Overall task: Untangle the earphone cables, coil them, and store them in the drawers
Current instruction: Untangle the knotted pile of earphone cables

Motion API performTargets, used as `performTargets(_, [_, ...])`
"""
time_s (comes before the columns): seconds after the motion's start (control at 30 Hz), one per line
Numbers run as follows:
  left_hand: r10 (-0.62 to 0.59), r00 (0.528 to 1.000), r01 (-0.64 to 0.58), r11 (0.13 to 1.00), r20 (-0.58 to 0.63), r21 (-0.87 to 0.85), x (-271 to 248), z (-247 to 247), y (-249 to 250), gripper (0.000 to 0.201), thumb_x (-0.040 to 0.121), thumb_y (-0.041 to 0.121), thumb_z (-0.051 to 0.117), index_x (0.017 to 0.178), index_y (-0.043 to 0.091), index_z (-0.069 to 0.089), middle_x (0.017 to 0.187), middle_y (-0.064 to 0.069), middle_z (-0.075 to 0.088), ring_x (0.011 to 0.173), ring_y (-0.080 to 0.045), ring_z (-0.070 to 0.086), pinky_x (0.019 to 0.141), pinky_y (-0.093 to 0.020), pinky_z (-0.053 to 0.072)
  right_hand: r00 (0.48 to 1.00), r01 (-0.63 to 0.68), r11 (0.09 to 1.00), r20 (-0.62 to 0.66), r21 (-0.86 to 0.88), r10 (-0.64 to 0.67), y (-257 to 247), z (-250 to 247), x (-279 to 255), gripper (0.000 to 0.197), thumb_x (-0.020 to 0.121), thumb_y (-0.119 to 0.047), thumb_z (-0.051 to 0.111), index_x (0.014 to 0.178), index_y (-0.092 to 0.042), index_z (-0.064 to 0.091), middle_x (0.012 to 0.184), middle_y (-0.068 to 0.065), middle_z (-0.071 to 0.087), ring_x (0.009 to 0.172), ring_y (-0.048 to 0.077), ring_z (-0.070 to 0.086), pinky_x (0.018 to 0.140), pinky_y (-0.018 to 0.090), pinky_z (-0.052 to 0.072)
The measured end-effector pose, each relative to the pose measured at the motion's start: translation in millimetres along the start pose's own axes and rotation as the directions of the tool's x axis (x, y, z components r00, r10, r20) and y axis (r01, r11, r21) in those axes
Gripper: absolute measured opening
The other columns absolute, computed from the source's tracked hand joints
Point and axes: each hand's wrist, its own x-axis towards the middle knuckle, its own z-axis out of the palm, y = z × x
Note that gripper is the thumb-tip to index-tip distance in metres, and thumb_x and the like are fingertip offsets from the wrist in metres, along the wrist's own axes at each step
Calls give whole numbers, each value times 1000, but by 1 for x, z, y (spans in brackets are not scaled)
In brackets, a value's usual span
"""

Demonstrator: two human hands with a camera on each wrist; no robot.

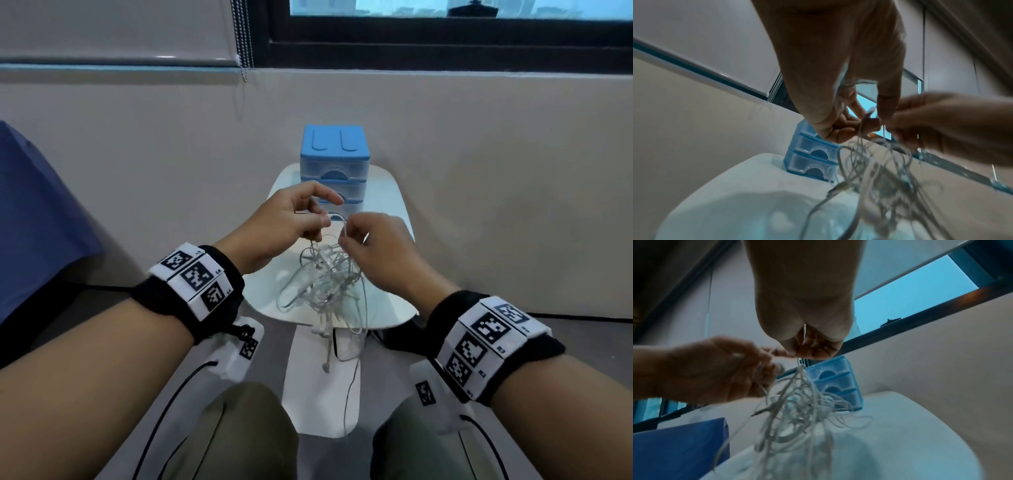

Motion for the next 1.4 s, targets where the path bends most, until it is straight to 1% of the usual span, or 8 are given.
performTargets(0.37, [-73, 995, 68, 995, 68, 75, 1, 16, 2, 15, 101, 9, 62, 90, 5, 71, 73, -5, 67, 57, -9, 55, 58, -21, 45, 909, 340, 937, -228, -77, -349, -48, -28, 19, 5, 93, -15, 66, 90, -13, 64, 69, -13, 54, 62, 10, 48, 61, 23, 39])
performTargets(0.57, [24, 998, -19, 995, -52, 93, 8, 8, 8, 19, 101, 10, 61, 89, -2, 69, 74, -5, 68, 65, -15, 60, 65, -25, 49, 989, 83, 977, -134, 196, -57, -31, -19, 10, 24, 87, -16, 74, 97, -22, 52, 62, -3, 56, 51, 8, 48, 50, 14, 36])
performTargets(0.7, [141, 975, -140, 990, -170, 17, 14, 11, 19, 19, 103, 10, 59, 97, -2, 73, 74, -1, 66, 67, -14, 56, 63, -18, 46, 990, -139, 931, 83, 337, 118, -15, -5, 12, 21, 89, -25, 77, 94, -28, 56, 69, -3, 56, 53, 9, 47, 53, 24, 42])
performTargets(0.97, [73, 978, -117, 968, -194, -224, 16, 14, 8, 22, 91, 6, 70, 112, 8, 64, 75, -2, 58, 64, -11, 50, 64, -25, 43, 1000, 8, 998, 9, 60, -9, -29, -29, 38, 36, 97, -29, 62, 69, -6, 67, 49, -7, 43, 48, 12, 36, 53, 30, 33])
performTargets(1.07, [52, 995, -55, 998, -80, -38, 13, 13, 0, 24, 83, 14, 78, 104, 15, 66, 79, 4, 55, 71, -10, 48, 75, -29, 44, 994, 56, 998, -96, 26, -53, -44, -43, 45, 38, 98, -33, 59, 70, -10, 70, 45, -7, 47, 43, 9, 39, 51, 31, 37])
performTargets(1.17, [66, 996, -58, 990, -61, 126, 10, 16, 0, 13, 87, 26, 82, 91, 21, 71, 85, 10, 57, 68, 3, 48, 70, -18, 39, 984, 104, 993, -152, 51, -95, -60, -54, 47, 35, 102, -29, 56, 78, -11, 73, 53, -1, 61, 41, 8, 51, 53, 26, 43])
performTargets(1.3, [24, 998, -14, 981, -50, 194, 10, 18, -4, 16, 85, 36, 81, 95, 25, 75, 110, 5, 63, 92, -6, 54, 82, -23, 43, 970, 161, 959, -216, 232, -110, -74, -61, 44, 32, 104, -20, 52, 85, -2, 69, 65, 14, 69, 44, 13, 64, 45, 26, 50])
performTargets(1.4, [4, 1000, -4, 1000, -14, -30, 10, 22, 1, 7, 89, 24, 78, 95, 25, 75, 96, 15, 72, 87, 2, 64, 80, -15, 47, 943, 258, 955, -254, 148, -216, -76, -61, 42, 27, 103, -26, 54, 90, -13, 74, 74, -3, 73, 65, 11, 71, 64, 38, 60])
